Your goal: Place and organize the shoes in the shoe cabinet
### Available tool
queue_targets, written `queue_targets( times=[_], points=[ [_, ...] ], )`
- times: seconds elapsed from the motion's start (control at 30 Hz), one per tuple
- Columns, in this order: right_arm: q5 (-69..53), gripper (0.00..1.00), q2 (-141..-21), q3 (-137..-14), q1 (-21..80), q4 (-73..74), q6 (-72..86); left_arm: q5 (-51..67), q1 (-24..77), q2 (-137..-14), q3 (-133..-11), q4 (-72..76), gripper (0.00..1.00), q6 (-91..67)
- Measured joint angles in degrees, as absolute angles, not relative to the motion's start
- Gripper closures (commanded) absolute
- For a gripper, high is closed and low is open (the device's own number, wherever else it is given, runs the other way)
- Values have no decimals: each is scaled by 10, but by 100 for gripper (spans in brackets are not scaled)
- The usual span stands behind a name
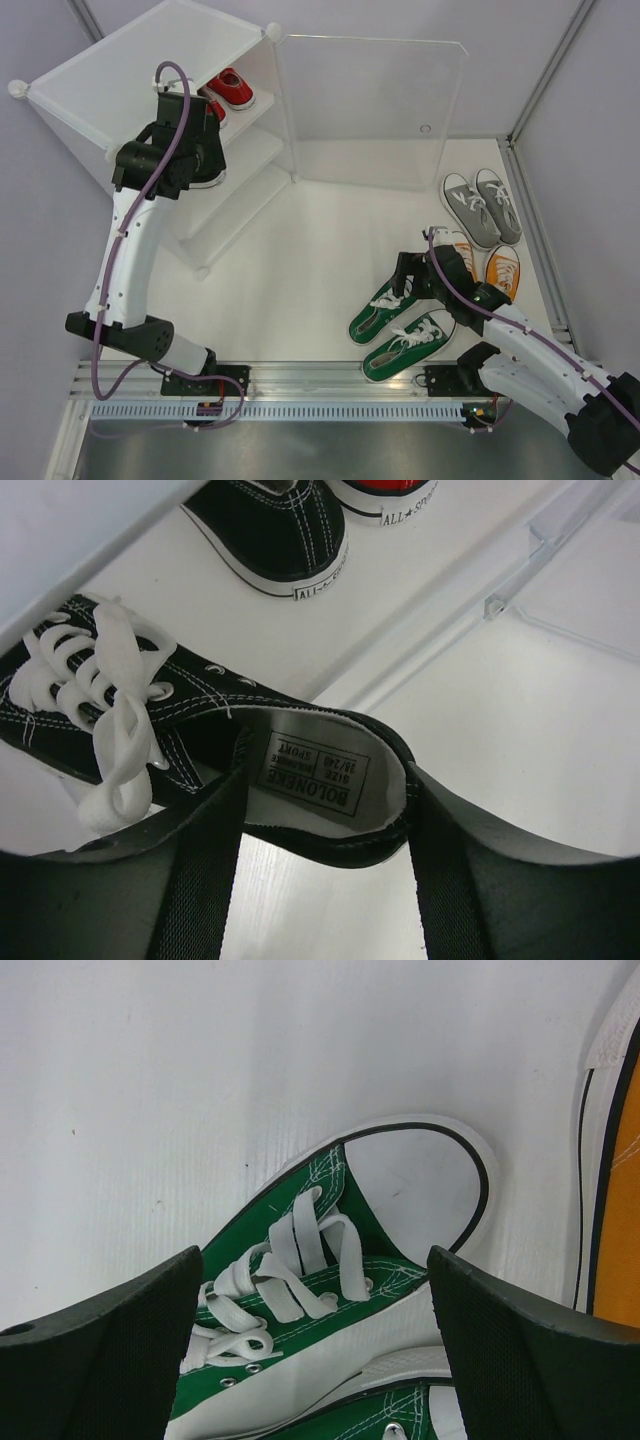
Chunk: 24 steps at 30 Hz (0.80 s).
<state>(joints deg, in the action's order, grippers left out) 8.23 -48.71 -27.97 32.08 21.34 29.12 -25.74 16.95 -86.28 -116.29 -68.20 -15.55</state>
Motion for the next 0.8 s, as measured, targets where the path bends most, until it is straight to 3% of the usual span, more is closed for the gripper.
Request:
queue_targets(
  times=[0.1,0.2,0.23,0.33,0.8],
  points=[
    [77,4,-482,-279,321,212,291,-270,171,-848,-1145,-678,43,-189],
    [73,4,-477,-278,321,209,291,-274,172,-841,-1136,-674,63,-216],
    [72,4,-476,-278,321,209,291,-274,173,-841,-1136,-672,76,-222],
    [68,4,-472,-277,321,204,291,-276,174,-841,-1136,-662,97,-229],
    [58,4,-465,-274,321,201,291,-225,165,-828,-1120,-618,98,-108]
  ],
)
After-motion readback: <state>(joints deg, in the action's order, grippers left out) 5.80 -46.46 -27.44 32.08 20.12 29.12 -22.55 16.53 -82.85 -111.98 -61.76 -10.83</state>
